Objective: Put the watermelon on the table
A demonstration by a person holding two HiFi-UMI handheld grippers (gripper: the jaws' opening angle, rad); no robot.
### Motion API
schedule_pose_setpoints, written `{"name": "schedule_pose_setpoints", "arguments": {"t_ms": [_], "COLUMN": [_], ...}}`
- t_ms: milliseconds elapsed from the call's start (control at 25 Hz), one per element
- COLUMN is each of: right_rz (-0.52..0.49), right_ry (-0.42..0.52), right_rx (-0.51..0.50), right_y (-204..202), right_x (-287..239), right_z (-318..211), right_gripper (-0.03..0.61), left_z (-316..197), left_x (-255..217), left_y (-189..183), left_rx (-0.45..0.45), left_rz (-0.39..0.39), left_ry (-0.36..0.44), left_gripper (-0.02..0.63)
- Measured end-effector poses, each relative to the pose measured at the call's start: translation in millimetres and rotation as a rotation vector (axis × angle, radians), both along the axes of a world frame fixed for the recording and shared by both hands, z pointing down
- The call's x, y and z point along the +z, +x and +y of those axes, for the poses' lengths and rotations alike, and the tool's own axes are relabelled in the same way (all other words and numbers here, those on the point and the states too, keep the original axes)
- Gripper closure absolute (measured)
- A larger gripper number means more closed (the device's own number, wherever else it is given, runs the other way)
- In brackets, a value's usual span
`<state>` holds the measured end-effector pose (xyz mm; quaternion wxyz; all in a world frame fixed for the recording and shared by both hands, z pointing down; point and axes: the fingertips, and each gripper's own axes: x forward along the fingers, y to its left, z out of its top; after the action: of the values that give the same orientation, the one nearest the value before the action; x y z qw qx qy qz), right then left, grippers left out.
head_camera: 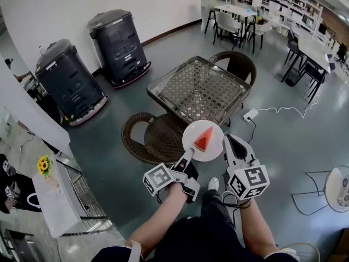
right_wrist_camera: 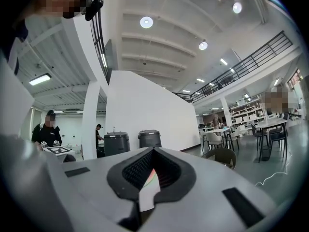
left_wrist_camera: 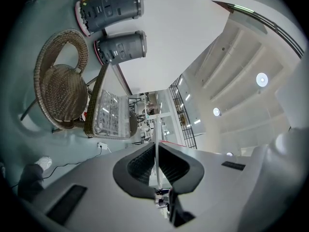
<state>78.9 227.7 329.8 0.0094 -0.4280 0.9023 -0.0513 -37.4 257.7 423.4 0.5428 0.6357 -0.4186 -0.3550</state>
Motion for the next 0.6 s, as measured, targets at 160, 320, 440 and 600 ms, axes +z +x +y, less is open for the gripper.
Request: {"name": "schedule_pose_setpoints", "arguments": {"t_ms": [160,320,440,600], "right_rz": [-0.010,-0.023,-0.029,-0.035], "right_ry": [-0.006,-0.016,-0.024,-0.041], "right_rx": [-0.013,-0.027,-0.044,-0.067], "right_y": [1,9,13,21], "right_x": [5,9,9,13], "right_z": [-36,-76,-107,-150], "right_gripper": [0.575,0.575,0.575,0.575], "left_z": [-32,-67,-95,-134], "left_x": [4,7,7,8], "left_y": [2,10,13,21], "left_rx": [-0.007,-0.018,-0.032,-0.054], "left_rz": [-0.005,-0.018,-0.025,-0.031], "left_ry": [-0.006,-0.016,-0.025,-0.037], "left_gripper": [0.597,0.595,0.597,0.597]}}
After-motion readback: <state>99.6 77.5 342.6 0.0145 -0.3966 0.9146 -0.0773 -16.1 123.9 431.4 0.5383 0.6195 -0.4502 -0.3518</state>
